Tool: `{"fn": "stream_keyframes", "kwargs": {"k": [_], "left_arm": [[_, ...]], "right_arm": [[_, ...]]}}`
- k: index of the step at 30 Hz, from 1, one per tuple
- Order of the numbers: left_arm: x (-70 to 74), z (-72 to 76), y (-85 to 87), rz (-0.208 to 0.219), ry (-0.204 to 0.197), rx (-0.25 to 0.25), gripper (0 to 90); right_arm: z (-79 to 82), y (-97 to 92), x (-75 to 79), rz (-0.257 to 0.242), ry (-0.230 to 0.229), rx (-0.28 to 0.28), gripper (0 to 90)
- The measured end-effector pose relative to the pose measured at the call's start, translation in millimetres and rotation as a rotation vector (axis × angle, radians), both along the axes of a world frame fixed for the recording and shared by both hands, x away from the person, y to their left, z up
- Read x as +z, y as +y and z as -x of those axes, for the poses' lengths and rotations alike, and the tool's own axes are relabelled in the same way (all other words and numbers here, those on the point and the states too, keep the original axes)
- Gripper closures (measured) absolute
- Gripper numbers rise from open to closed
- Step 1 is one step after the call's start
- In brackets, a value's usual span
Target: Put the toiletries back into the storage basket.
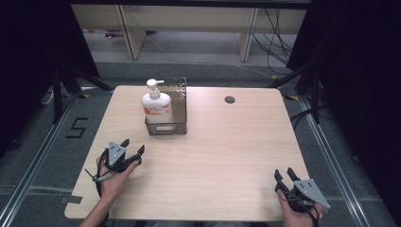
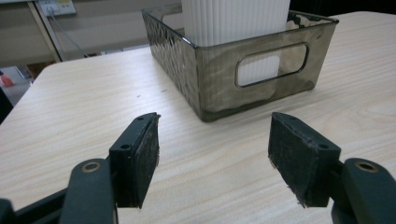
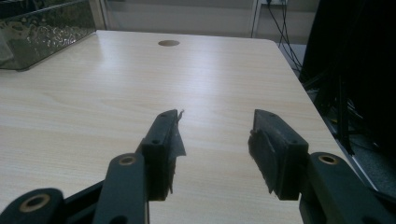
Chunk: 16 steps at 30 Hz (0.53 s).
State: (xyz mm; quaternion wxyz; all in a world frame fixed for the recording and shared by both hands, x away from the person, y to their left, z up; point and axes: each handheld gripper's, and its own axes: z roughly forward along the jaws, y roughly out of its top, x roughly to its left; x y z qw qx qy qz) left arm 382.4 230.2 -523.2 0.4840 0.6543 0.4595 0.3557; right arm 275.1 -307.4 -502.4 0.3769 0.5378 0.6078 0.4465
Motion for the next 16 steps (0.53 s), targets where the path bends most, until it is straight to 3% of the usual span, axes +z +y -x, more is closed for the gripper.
{"fn": "stream_keyframes", "kwargs": {"k": [1,3,8,11,16], "left_arm": [[-0.1,0.1,-0.2,-0.002,-0.008,-0.005,33.2],[-0.2,0.6,-0.8,-0.006,-0.014,-0.004,33.3],[0.1,1.6,0.0,-0.009,-0.019,0.003,33.5],[0.1,1.7,0.6,-0.004,-0.022,0.003,33.5],[0.2,1.3,0.0,-0.008,-0.017,0.004,33.5]], "right_arm": [[-0.3,-1.5,-0.2,0.019,-0.015,0.001,52.2],[-0.2,-0.1,-1.7,-0.004,-0.013,-0.014,52.1],[0.7,-1.4,-2.8,0.022,-0.008,-0.014,52.0],[1.2,-0.5,-4.2,-0.007,-0.001,-0.013,51.8],[-0.8,-2.0,-5.8,0.019,-0.010,-0.010,51.5]]}}
